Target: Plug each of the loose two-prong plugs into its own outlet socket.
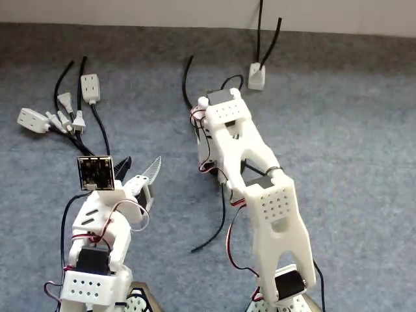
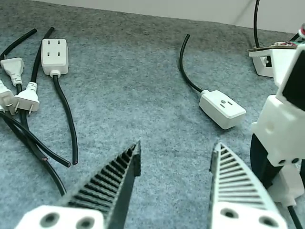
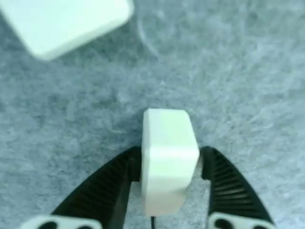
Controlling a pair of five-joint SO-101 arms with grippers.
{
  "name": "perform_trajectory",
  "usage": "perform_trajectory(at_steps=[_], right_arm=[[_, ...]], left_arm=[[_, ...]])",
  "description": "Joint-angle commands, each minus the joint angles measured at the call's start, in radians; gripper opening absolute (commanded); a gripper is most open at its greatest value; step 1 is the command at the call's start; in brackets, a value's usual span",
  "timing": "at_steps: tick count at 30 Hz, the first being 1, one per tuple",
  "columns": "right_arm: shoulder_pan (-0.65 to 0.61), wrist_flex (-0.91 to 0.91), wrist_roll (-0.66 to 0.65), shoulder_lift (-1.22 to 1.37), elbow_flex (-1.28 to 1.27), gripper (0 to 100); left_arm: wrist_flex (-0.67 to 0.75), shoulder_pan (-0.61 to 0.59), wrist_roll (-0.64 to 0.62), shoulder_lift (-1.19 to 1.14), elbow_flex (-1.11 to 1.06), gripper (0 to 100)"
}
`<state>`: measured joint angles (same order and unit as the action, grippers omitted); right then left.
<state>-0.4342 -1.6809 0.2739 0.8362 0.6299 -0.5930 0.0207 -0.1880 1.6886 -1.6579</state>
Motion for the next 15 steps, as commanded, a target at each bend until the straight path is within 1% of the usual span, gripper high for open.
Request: perform_trajectory(at_steps=[1,3,6,9,12,15], right_arm=[[0.004,-0.028,0.014,-0.09,0.074,28.3],[0.002,-0.077,0.014,-0.125,0.165,28.3],[0.016,-0.084,0.014,-0.2,0.251,28.3],[0.048,-0.082,0.003,-0.266,0.24,28.3],[0.09,-0.084,-0.084,-0.288,0.24,28.3],[0.159,-0.082,-0.095,-0.285,0.173,28.3]], left_arm=[[0.029,0.019,0.003,0.007,0.005,25],[0.029,0.019,0.003,0.007,0.005,25],[0.029,0.019,0.003,0.007,0.005,25],[0.029,0.019,0.003,0.007,0.005,25],[0.029,0.019,0.003,0.007,0.005,25],[0.029,0.019,0.003,0.007,0.005,25]])
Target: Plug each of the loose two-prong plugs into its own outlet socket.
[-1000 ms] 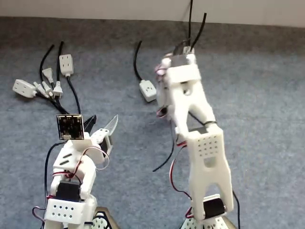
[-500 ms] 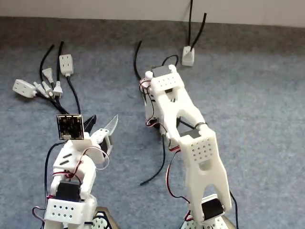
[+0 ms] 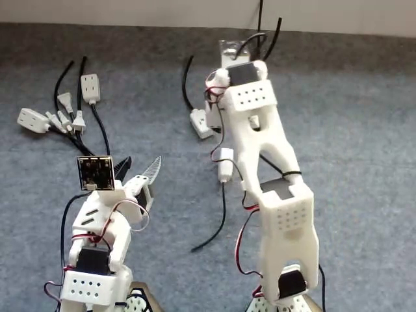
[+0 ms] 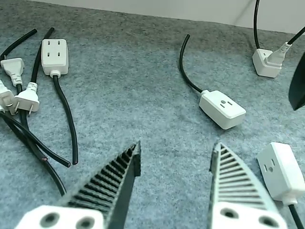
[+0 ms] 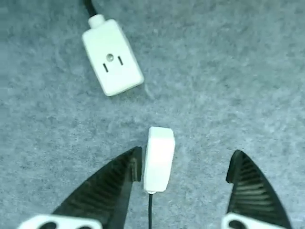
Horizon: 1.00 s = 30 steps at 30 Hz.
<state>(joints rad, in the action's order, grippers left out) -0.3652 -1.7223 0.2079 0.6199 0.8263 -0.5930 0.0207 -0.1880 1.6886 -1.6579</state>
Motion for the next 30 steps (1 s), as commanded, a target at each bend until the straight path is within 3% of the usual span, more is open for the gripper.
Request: perform_trajectory(at_steps=[1,8,14,23,30], right_arm=[[0.113,-0.038,-0.032,-0.068,-0.074,28.3],[0.153,-0.03,-0.028,-0.07,-0.343,28.3],[0.113,0.119,-0.025,-0.068,-0.463,28.3],[-0.079,0.179,0.068,-0.07,-0.503,28.3],[-0.205,0.134,0.054,-0.076,-0.437,28.3]], left_arm=[[0.029,0.019,0.003,0.007,0.007,25],[0.029,0.019,0.003,0.007,0.007,25],[0.029,0.018,0.003,0.007,0.007,25],[0.029,0.016,0.003,0.007,0.007,25],[0.029,0.013,0.003,0.007,0.007,25]])
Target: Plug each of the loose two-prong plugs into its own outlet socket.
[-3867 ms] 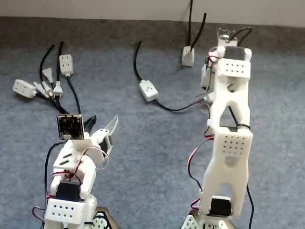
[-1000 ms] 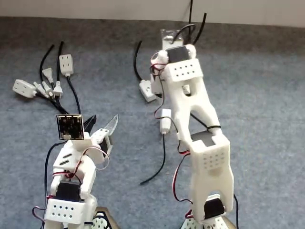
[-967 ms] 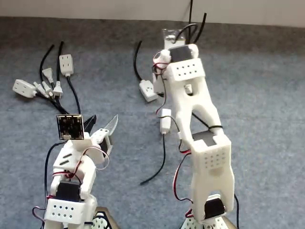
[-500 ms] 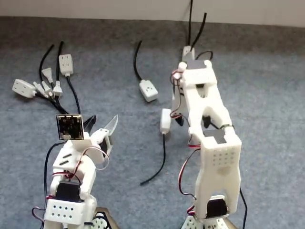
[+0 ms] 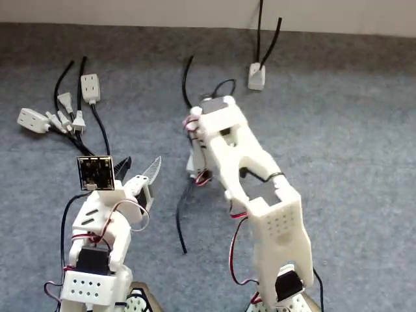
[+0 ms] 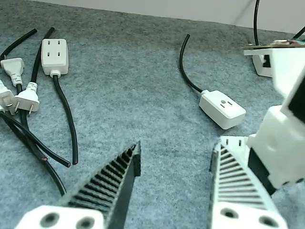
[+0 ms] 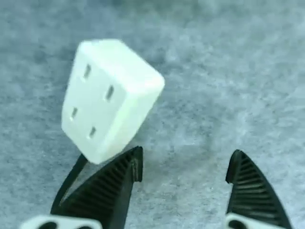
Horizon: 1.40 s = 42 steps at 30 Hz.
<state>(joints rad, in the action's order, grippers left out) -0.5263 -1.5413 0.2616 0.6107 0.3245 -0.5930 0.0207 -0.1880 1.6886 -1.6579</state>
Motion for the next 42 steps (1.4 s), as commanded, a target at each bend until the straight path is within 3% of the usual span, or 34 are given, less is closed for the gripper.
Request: perform_trajectory(at_steps=[1,9,16,21,34,42], right_arm=[[-0.038,-0.071,-0.028,-0.065,0.097,28.3],[0.136,-0.225,-0.1,-0.071,0.4,28.3],[0.349,-0.225,-0.094,-0.085,0.41,28.3],[0.481,-0.225,-0.092,-0.242,0.354,28.3],[0.524,-0.211,-0.101,-0.935,-0.22,28.3],[0.522,0.217,-0.098,-1.142,-0.901,28.3]], left_arm=[[0.029,0.013,0.003,0.007,0.007,25],[0.029,0.015,0.003,0.007,0.007,25],[0.029,0.013,0.003,0.007,0.008,25],[0.029,0.012,0.003,0.007,0.013,25],[0.023,0.012,0.003,0.007,0.012,25],[0.023,0.012,0.003,0.007,0.012,25]])
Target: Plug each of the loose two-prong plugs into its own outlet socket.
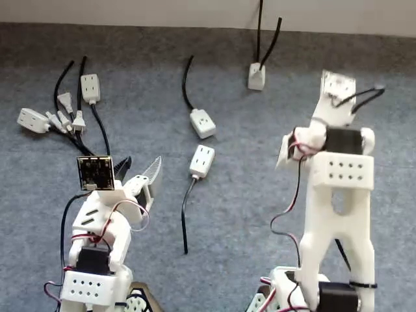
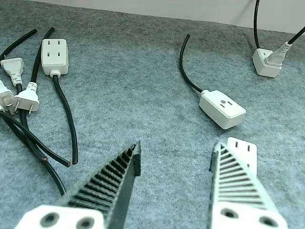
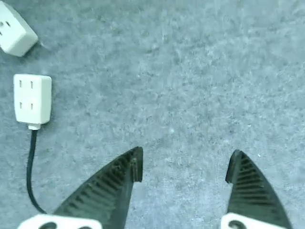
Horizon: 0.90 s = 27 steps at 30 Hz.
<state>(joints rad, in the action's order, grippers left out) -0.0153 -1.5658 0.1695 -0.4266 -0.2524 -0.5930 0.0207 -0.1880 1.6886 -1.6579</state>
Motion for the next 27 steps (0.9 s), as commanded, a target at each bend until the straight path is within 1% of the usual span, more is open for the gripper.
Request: perform_trajectory(at_steps=[1,5,8,11,15,17,18,22,25,27], right_arm=[[0.012,0.32,-0.003,-0.124,-0.417,28.3],[-0.024,0.645,-0.002,-0.163,-0.745,28.3],[-0.061,0.782,-0.002,-0.171,-0.888,28.3],[-0.07,0.828,-0.008,-0.163,-0.906,28.3],[-0.07,0.883,-0.009,-0.163,-0.96,28.3],[-0.068,0.932,-0.011,-0.166,-0.993,28.3],[-0.068,0.94,-0.014,-0.174,-1.003,28.3],[-0.068,0.944,-0.074,-0.174,-1.01,28.3],[-0.068,0.944,-0.075,-0.174,-1.012,28.3],[-0.068,0.946,-0.078,-0.174,-1.012,28.3]], left_arm=[[0.023,0.013,0.003,0.007,0.012,25],[0.025,0.018,0.003,0.007,0.01,25],[0.023,0.018,0.003,0.007,0.01,24],[0.023,0.013,0.003,0.002,0.015,21],[0.023,0.015,0.002,-0.004,0.036,20],[0.014,0.013,0.0,-0.005,0.094,20],[-0.012,0.013,0.0,-0.005,0.13,20],[-0.089,-0.007,0.003,-0.024,0.268,20],[-0.086,-0.053,0.011,-0.143,0.418,20],[-0.086,-0.07,0.068,-0.289,0.564,20]])
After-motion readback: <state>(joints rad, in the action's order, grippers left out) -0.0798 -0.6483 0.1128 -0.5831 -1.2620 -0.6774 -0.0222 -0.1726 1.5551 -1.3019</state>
